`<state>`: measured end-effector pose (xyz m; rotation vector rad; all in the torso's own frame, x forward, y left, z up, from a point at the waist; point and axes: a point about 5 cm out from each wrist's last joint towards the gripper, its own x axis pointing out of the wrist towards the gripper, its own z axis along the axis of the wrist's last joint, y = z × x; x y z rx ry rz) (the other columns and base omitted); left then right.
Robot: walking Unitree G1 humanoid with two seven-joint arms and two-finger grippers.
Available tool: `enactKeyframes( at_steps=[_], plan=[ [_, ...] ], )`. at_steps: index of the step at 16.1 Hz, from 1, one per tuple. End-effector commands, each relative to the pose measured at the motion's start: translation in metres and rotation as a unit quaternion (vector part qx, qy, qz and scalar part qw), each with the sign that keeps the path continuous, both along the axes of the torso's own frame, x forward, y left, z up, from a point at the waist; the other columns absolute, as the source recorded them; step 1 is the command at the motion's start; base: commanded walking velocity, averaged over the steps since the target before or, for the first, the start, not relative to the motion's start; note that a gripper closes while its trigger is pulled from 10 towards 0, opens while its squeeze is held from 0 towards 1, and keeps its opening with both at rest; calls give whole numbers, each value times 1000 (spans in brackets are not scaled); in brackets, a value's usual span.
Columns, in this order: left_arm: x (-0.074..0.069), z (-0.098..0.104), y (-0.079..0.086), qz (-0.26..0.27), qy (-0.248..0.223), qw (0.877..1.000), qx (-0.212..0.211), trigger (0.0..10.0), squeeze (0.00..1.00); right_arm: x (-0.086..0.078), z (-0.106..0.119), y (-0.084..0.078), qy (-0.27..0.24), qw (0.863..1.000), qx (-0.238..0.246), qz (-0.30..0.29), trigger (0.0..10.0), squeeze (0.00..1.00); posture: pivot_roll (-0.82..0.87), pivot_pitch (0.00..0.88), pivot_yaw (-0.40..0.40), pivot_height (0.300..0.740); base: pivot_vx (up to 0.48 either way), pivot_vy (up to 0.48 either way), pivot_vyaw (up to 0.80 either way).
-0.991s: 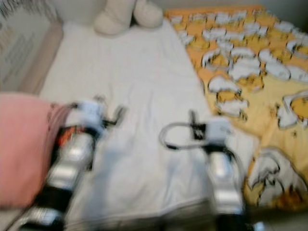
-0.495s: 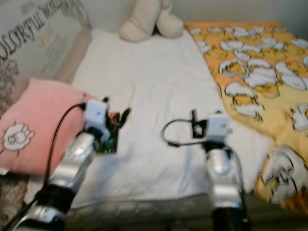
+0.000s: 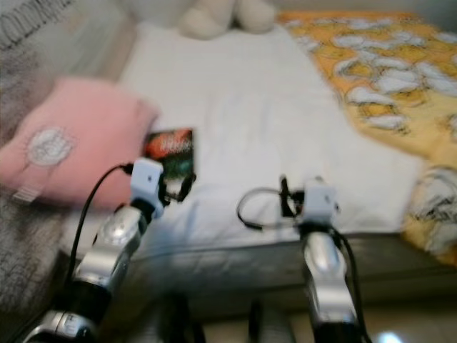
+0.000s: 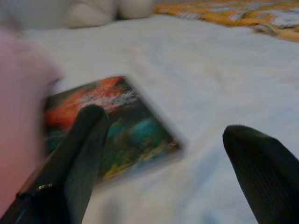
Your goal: Clean up the room
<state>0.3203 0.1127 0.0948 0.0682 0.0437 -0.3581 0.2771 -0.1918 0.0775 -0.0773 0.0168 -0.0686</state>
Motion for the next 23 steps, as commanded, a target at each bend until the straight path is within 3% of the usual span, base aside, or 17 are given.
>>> enactKeyframes(
  at_steps=[1,2,3,7,11,17,23],
  plan=[
    [3,-3,4,18,13,1000,-4,10000,0,1,7,1,-15,1000,-6,-2,10000,4,-200,0,91,584,0,0,0],
    [7,-10,16,83,52,994,-40,10000,0,-2,10,-1,-25,1000,-1,-12,10000,4,-218,0,97,570,266,0,0],
    [7,-13,20,95,62,992,-51,10000,0,-4,11,-2,-32,999,8,-19,10000,4,-221,0,97,561,0,0,0],
    [1,-12,18,69,46,995,-47,10000,0,-12,6,-1,-29,999,26,-23,10000,4,-212,0,95,521,0,0,0],
    [-1,-2,5,28,7,999,-24,10000,0,-11,8,3,-32,999,8,-11,10000,0,-193,0,83,516,0,0,0],
    [-6,-6,8,30,12,999,-37,10000,0,-14,8,-3,-18,1000,1,-11,10000,0,-196,0,68,516,0,0,-671],
    [-9,7,1,-7,-28,998,-57,10000,0,-9,13,-4,-25,1000,1,-8,10000,0,-192,0,65,516,0,0,-672]
  ],
)
